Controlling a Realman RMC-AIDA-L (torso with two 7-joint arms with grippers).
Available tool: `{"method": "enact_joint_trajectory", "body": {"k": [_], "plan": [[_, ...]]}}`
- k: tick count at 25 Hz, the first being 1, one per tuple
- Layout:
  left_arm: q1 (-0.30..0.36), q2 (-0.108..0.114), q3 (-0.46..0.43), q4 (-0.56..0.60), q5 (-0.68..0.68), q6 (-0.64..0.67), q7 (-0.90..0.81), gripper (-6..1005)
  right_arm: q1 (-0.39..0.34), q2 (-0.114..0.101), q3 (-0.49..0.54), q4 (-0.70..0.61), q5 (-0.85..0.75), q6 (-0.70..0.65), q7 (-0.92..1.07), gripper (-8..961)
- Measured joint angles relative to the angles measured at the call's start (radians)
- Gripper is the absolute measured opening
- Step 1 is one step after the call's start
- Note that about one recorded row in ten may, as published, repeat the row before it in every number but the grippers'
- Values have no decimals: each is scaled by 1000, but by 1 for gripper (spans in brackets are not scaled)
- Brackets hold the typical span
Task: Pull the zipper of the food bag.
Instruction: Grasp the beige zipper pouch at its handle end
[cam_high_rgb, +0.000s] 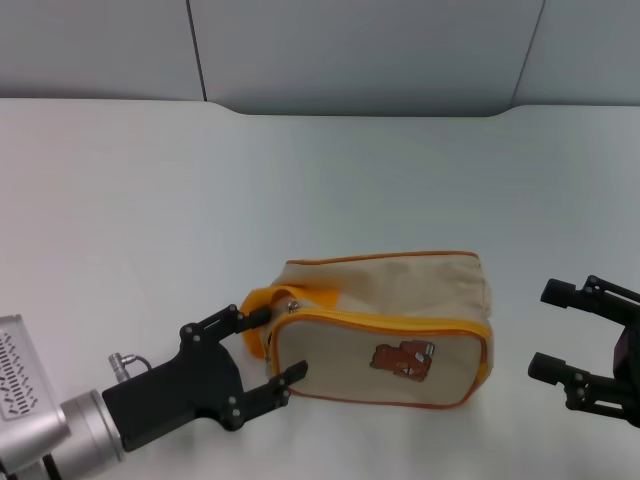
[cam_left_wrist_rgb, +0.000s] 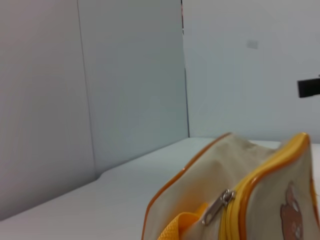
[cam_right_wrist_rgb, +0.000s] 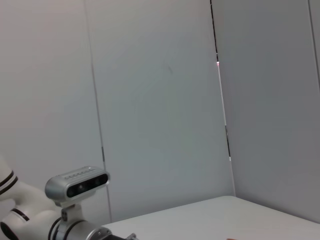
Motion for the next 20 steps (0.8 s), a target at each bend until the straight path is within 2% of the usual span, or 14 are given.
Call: {"method": "enact_joint_trajectory", "body": {"k": [12,18,20], "plan": [[-49,0,-16,-61,-17,-38,58,717,11,2,-6,4,-4,12,0,789],[-52,0,-98,-81,-18,-52,59,471,12,2,-6,5,-4,23,0,789],[-53,0,-101,-82,-18,-53,59,403,12,2,-6,5,-4,25,0,789]]}}
